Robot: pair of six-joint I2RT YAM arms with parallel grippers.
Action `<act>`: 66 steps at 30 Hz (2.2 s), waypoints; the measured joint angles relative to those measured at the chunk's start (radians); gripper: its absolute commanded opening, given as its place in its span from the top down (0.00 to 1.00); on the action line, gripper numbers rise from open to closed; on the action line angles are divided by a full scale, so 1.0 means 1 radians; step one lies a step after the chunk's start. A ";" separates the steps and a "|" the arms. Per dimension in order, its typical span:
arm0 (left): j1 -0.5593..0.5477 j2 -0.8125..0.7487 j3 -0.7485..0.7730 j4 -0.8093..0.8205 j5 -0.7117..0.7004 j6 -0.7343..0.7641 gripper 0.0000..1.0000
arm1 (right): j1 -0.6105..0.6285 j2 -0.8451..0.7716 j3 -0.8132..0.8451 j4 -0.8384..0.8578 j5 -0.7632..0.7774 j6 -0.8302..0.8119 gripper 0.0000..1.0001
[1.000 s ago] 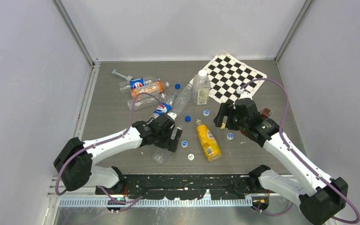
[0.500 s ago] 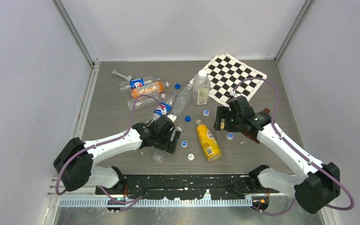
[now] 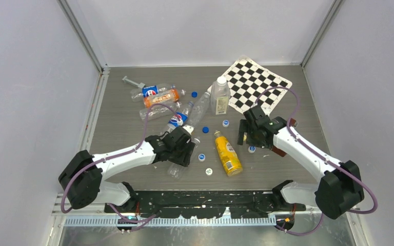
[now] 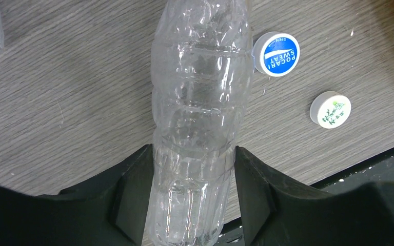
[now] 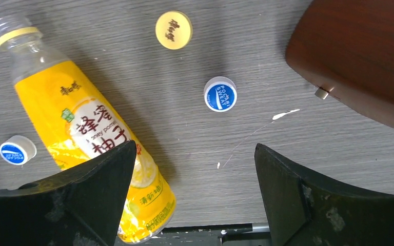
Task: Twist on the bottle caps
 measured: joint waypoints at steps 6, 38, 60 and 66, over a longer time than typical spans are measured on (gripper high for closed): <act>0.000 -0.021 -0.020 0.023 -0.010 0.005 0.57 | -0.011 0.074 0.000 0.000 0.010 0.031 0.11; 0.000 0.071 -0.019 0.010 -0.031 0.036 0.47 | -0.099 0.217 -0.055 0.111 -0.016 0.068 0.39; 0.000 -0.562 -0.224 0.205 -0.074 0.145 0.90 | -0.154 0.248 -0.096 0.188 -0.035 0.059 0.49; 0.000 -0.784 -0.397 0.359 -0.079 0.162 0.93 | -0.159 0.259 -0.102 0.207 -0.048 0.057 0.53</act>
